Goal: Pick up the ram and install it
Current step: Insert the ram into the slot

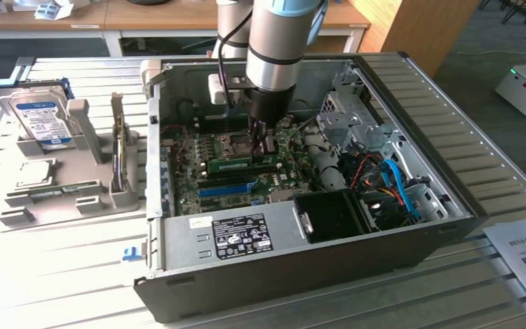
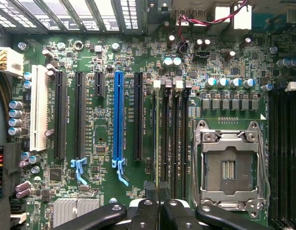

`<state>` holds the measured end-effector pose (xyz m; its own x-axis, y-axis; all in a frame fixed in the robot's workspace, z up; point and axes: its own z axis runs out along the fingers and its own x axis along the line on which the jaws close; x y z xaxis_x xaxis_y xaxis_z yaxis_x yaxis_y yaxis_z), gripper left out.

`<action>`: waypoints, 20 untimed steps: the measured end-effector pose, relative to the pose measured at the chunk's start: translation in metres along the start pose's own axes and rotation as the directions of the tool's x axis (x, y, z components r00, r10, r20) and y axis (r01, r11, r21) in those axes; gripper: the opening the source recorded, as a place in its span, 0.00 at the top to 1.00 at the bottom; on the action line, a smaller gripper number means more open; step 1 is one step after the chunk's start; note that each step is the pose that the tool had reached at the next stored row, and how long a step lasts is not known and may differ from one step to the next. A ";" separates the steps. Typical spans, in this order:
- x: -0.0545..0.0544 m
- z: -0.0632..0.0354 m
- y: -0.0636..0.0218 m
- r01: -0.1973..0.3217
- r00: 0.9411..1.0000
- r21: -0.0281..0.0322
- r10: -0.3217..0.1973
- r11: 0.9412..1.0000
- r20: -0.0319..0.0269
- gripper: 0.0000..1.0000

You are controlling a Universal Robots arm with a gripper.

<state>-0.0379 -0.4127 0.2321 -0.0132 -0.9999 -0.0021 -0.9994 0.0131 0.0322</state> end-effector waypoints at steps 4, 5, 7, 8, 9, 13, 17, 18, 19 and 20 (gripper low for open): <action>0.000 0.0004 0.0000 0.000 1.000 0.000 0.000 1.000 0.000 0.88; 0.000 0.0007 0.0000 0.000 1.000 0.000 0.000 1.000 0.000 0.88; 0.000 0.0011 0.0000 0.000 1.000 0.000 0.000 1.000 0.000 0.88; 0.000 0.0014 0.0000 0.001 1.000 0.000 -0.001 1.000 0.000 0.88; 0.000 0.0016 -0.0001 0.001 1.000 0.000 -0.001 1.000 0.000 0.88; 0.000 0.0032 -0.0002 0.001 1.000 0.000 -0.001 1.000 0.000 0.88; 0.000 0.0039 -0.0002 0.001 1.000 0.000 -0.001 1.000 0.000 0.88; 0.000 0.0041 -0.0002 0.001 1.000 0.000 -0.001 1.000 0.000 0.88; 0.000 0.0044 -0.0002 0.001 1.000 0.000 -0.001 1.000 0.000 0.88; 0.000 0.0046 -0.0002 0.001 1.000 0.000 -0.001 1.000 0.000 0.88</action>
<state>-0.0378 -0.4127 0.2275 -0.0124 -0.9999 -0.0023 -0.9994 0.0123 0.0322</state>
